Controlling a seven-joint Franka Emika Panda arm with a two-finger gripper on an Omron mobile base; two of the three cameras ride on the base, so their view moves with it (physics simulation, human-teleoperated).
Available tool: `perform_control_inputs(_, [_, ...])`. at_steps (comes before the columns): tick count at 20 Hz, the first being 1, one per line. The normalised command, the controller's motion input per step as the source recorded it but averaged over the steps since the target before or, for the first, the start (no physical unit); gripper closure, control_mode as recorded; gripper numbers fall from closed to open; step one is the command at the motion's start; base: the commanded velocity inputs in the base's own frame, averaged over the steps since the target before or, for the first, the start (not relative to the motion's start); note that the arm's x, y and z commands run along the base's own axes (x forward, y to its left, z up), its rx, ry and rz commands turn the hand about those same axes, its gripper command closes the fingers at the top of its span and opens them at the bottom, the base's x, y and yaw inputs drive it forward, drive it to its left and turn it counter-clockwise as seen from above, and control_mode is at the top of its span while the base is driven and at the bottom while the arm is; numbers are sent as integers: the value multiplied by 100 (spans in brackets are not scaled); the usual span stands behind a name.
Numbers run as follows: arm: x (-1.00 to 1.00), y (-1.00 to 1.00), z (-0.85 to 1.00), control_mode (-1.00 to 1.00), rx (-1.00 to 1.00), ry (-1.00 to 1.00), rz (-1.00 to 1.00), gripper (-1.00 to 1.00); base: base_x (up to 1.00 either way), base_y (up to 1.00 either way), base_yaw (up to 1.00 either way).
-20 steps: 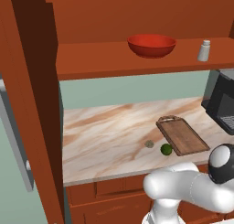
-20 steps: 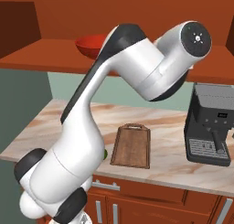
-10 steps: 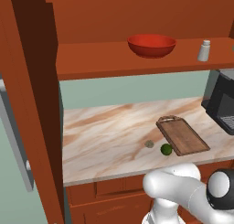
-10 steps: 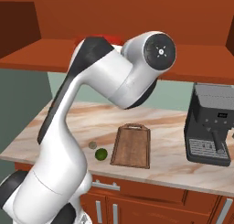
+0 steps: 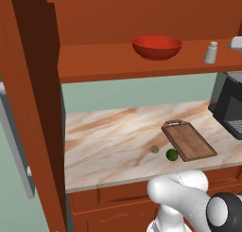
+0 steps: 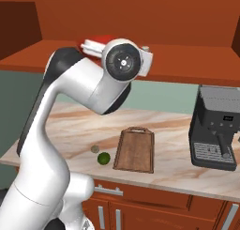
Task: Open the cabinet. Place the bowl and condiment on the counter. Then place the lime and garlic on the cutting board.
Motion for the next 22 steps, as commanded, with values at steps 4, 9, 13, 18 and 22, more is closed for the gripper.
perform_control_inputs(4, [0, -9, 47, -100, 6, 5, -4, -100, 0, 0, 0])
perform_control_inputs(9, [0, -8, 29, -100, 0, 6, -1, -100, 0, 0, 0])
perform_control_inputs(13, [0, -1, -2, -100, 0, 0, 0, -100, 0, 0, 0])
perform_control_inputs(18, [0, 0, -22, -100, 0, 0, 0, -100, 0, 0, 0])
perform_control_inputs(22, [0, 0, -31, -100, 0, 0, 0, -100, 0, 0, 0])
